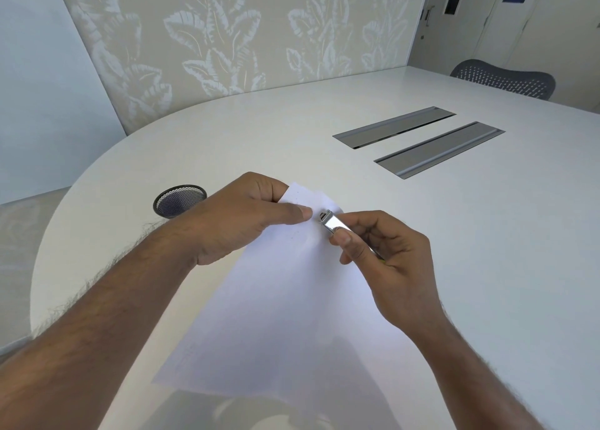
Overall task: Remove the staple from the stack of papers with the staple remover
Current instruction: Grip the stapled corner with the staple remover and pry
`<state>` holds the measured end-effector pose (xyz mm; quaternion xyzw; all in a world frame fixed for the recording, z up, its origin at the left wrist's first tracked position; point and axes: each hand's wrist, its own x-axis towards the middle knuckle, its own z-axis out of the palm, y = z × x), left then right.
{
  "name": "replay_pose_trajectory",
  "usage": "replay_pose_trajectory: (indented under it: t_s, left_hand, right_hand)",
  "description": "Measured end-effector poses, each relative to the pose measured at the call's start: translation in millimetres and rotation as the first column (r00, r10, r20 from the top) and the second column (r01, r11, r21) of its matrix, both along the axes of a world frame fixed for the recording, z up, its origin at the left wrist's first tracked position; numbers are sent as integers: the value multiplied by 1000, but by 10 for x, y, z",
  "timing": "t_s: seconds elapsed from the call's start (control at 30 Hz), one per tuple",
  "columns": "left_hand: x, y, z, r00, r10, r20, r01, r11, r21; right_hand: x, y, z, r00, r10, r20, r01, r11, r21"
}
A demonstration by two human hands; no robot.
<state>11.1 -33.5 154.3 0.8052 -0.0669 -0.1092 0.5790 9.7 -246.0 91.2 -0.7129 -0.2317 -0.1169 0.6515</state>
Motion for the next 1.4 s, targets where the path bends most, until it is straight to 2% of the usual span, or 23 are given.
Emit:
replay_pose_trajectory:
  t_s: [0.37, 0.5, 0.7, 0.93, 1.4]
  left_hand:
    - [-65, -101, 10, 999, 13, 52, -18, 994, 109]
    - [-51, -95, -21, 991, 64, 114, -71, 996, 55]
    - [-66, -106, -2, 994, 51, 95, -52, 999, 6]
    - [-99, -144, -20, 993, 39, 115, -45, 998, 53]
    - [-69, -98, -92, 991, 38, 126, -42, 999, 30]
  right_hand:
    - [47, -33, 103, 995, 88, -56, -83, 992, 94]
    - [67, -81, 136, 994, 100, -36, -98, 993, 63]
    - [32, -71, 123, 993, 113, -43, -110, 991, 79]
    - [54, -73, 144, 991, 126, -51, -124, 991, 55]
    - [76, -52, 152, 985, 142, -100, -136, 988, 73]
